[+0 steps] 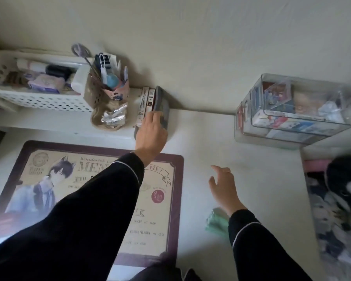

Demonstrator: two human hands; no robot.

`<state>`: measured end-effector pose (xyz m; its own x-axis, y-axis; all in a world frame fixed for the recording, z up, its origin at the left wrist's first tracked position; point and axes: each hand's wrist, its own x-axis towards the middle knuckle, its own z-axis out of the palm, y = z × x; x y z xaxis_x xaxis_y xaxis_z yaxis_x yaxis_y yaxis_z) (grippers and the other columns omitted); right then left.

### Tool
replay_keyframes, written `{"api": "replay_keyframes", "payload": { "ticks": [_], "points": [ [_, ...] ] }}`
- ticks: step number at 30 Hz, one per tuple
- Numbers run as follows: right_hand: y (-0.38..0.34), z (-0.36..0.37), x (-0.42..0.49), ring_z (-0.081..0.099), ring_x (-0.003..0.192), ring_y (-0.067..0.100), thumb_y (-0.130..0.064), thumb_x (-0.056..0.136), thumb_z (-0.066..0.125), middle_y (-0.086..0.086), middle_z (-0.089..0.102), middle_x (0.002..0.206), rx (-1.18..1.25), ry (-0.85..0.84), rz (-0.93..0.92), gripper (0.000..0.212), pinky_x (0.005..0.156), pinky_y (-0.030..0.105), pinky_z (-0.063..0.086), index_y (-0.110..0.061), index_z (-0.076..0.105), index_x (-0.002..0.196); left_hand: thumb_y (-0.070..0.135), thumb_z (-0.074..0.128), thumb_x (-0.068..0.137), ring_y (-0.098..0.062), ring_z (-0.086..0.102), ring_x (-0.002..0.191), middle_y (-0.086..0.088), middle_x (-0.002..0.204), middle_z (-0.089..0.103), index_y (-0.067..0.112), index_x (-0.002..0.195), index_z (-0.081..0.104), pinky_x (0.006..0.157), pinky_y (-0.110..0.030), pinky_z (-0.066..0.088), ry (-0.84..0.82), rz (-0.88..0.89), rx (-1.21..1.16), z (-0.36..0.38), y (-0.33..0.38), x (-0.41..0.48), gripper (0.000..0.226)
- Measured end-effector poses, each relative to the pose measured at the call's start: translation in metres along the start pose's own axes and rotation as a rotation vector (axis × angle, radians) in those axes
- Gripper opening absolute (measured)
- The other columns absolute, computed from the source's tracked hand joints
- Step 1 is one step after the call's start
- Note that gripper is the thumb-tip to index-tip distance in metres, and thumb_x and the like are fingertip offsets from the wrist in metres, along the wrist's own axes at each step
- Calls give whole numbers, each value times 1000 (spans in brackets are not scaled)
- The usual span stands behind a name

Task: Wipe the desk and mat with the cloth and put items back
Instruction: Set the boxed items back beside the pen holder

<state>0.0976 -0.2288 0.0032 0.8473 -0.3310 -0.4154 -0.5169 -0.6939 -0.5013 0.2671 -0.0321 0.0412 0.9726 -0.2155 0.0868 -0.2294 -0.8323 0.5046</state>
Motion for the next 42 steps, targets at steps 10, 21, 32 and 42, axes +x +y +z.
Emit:
{"api": "replay_keyframes", "payload": {
  "ticks": [10,21,32,42],
  "points": [
    [100,47,-107,44,118,26,-45,97,34,12,39,138,-618,-114,-154,64,98,36,39,-17,17,151,0,50,87,-7,49,80,-4,122,51,13,123,54,66,-11,37,170,-513,-326,-11,-41,-199,39],
    [117,33,-96,57,73,39,-30,81,49,23,56,89,-542,92,-224,35,61,43,49,-1,62,96,1,50,89,-19,56,87,-10,126,53,10,121,56,74,-32,47,212,-749,-333,-65,-92,-295,34],
    [35,140,-124,43,111,44,-7,88,53,28,42,133,-133,341,432,53,91,48,39,-2,38,139,4,47,90,-20,56,90,-9,124,56,13,123,55,74,-34,49,-2,-661,-432,-86,-152,-238,35],
    [-27,174,-91,45,118,32,-15,93,44,13,40,142,-529,136,-160,60,98,42,41,-18,24,149,2,47,91,-19,55,98,-8,119,62,12,118,60,82,-24,40,-160,-577,-428,-138,-267,-195,32]
  ]
}}
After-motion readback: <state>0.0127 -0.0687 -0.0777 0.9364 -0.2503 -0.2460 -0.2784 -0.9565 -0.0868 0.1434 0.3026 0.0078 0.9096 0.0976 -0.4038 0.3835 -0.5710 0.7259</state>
